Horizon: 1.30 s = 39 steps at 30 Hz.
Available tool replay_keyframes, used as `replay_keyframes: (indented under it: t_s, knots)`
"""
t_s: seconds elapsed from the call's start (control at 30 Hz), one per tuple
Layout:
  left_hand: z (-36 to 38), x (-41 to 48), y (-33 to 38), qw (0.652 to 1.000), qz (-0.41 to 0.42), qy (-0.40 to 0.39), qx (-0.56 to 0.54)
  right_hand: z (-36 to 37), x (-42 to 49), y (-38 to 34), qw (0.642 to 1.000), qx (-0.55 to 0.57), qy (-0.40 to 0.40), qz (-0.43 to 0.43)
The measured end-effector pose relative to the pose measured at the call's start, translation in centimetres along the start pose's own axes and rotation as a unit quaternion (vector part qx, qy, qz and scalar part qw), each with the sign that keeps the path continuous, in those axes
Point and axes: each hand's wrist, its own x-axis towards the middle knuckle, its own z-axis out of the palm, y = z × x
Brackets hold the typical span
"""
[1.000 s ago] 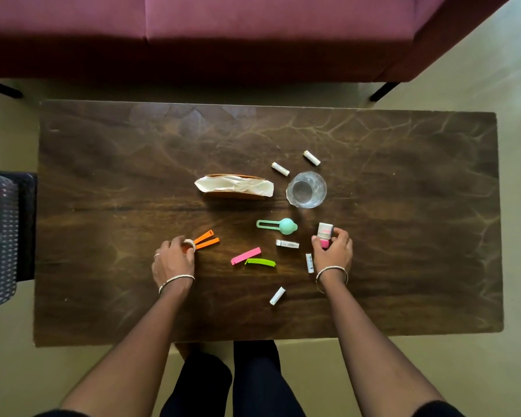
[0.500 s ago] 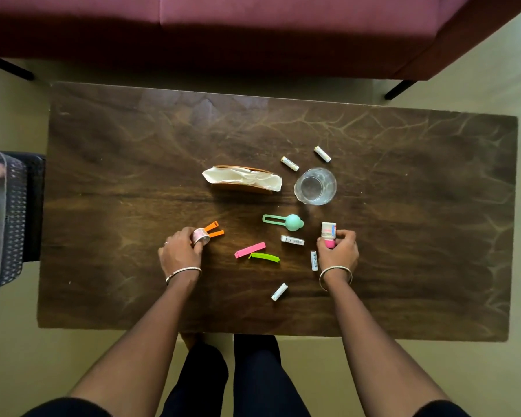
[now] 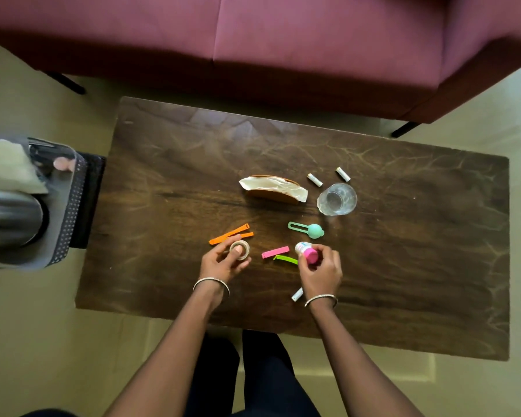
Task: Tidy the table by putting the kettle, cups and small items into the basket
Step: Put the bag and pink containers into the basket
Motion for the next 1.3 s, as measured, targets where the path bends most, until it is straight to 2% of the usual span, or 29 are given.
replay_keyframes:
  t_s: [0.13, 0.23, 0.33, 0.43, 0.5, 0.6, 0.7, 0.8, 1.1, 1.3]
  knots:
    - [-3.4, -2.2, 1.1, 0.993, -0.03, -0.017, -0.116, 2.0, -3.6, -3.1, 0.998, 0.005, -0.021, -0.055]
    - [-7.4, -3.9, 2.3, 0.99, -0.026, -0.03, -0.136, 4.0, -7.0, -5.7, 0.996, -0.002, -0.041, -0.082]
    - [-11.7, -5.3, 3.5, 0.996, 0.006, -0.027, -0.086, 6.0, -10.9, -8.5, 0.994, 0.005, -0.053, -0.094]
    - [-16.5, -6.6, 4.9, 0.998, 0.037, 0.02, -0.039, 8.2, -15.1, -11.5, 0.994, 0.023, -0.055, -0.093]
    - [-20.2, -7.3, 6.0, 0.998, 0.031, 0.052, -0.03, 10.0, -17.8, -13.8, 0.994, 0.032, -0.06, -0.089]
    - [-25.7, -7.8, 7.8, 0.996, 0.022, 0.072, 0.041, 12.7, -21.1, -17.2, 0.994, 0.04, -0.062, -0.084]
    - [-31.2, -7.9, 9.7, 0.985, 0.054, 0.109, 0.121, 15.3, -23.8, -20.6, 0.993, 0.048, -0.062, -0.092]
    - [-34.8, -7.7, 11.5, 0.956, 0.087, 0.155, 0.231, 17.5, -25.4, -23.4, 0.99, 0.047, -0.071, -0.11]
    - [-38.0, -5.9, 15.6, 0.901, 0.184, 0.262, 0.294, 22.9, -25.9, -29.4, 0.977, 0.044, -0.1, -0.185]
    - [-37.3, -3.3, 18.8, 0.892, 0.192, 0.279, 0.3, 25.1, -23.7, -32.3, 0.971, 0.061, -0.124, -0.194]
